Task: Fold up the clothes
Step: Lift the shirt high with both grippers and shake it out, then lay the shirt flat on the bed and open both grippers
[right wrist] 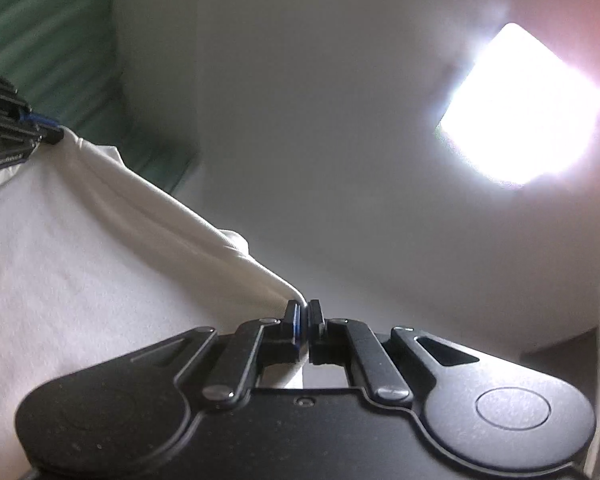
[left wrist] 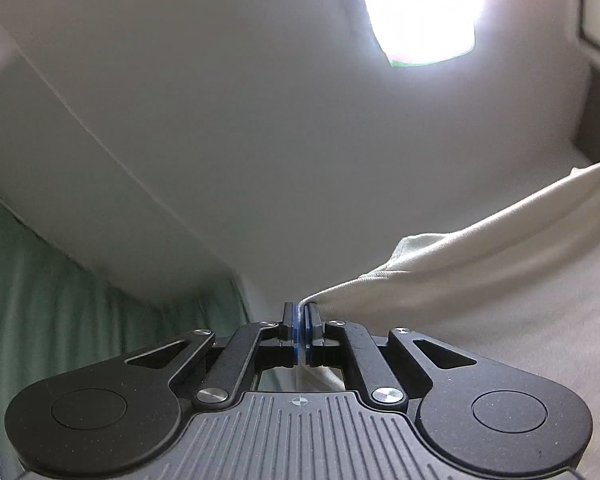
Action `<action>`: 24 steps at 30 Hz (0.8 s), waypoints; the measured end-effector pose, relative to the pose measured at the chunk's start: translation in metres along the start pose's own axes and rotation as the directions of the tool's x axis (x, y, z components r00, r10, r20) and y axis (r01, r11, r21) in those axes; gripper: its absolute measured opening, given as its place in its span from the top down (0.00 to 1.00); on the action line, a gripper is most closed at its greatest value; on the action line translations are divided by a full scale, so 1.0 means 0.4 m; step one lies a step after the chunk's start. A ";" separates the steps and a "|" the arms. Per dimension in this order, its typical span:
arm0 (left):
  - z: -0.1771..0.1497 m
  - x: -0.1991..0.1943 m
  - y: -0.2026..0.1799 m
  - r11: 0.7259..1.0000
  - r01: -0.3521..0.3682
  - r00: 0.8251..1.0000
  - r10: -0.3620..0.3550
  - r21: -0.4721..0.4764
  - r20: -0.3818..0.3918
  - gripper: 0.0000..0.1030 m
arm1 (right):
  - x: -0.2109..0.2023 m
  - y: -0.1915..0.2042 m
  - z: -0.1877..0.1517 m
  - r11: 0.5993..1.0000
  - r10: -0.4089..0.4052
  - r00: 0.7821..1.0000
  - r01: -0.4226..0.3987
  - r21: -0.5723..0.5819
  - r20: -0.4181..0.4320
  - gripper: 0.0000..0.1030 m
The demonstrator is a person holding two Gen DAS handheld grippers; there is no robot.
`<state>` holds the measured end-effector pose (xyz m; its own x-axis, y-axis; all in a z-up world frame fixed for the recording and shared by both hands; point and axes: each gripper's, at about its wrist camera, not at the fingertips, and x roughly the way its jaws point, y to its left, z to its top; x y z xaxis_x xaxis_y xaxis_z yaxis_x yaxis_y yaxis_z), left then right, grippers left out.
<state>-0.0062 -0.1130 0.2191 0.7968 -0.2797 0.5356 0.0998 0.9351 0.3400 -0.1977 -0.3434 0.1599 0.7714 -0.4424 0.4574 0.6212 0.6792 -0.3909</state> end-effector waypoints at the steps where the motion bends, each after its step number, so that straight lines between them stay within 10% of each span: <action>1: -0.059 0.038 -0.034 1.000 0.025 0.999 -0.024 0.012 -0.047 0.97 | 0.047 0.026 -0.061 1.000 0.022 0.999 -0.023 -0.010 -0.048 0.96; 9: -0.481 0.283 -0.300 0.973 0.227 0.919 -0.196 0.052 -0.342 0.97 | 0.383 0.236 -0.583 0.985 0.150 0.907 -0.174 -0.024 -0.394 0.96; 13: -0.700 0.370 -0.474 0.934 0.344 0.835 -0.258 0.094 -0.485 0.97 | 0.488 0.341 -0.821 0.966 0.210 0.816 -0.258 -0.014 -0.538 0.96; 19: -0.860 0.298 -0.709 0.867 0.481 0.709 -0.298 0.128 -0.639 0.97 | 0.551 0.473 -0.951 0.922 0.267 0.711 -0.384 -0.042 -0.651 0.96; 21: -0.904 0.251 -0.789 0.847 0.519 0.657 -0.308 0.116 -0.688 0.97 | 0.561 0.510 -0.958 0.904 0.282 0.665 -0.426 -0.042 -0.692 0.96; 24: -0.952 0.240 -0.793 0.824 0.567 0.501 -0.348 -0.004 -0.792 0.97 | 0.510 0.608 -0.978 0.882 0.323 0.553 -0.470 0.032 -0.768 0.95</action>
<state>0.2656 -0.3536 -0.1316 0.8364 -0.2937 -0.4627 0.5363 0.6124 0.5808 0.1647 -0.4975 -0.1541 0.7329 -0.4755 -0.4867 0.1805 0.8256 -0.5347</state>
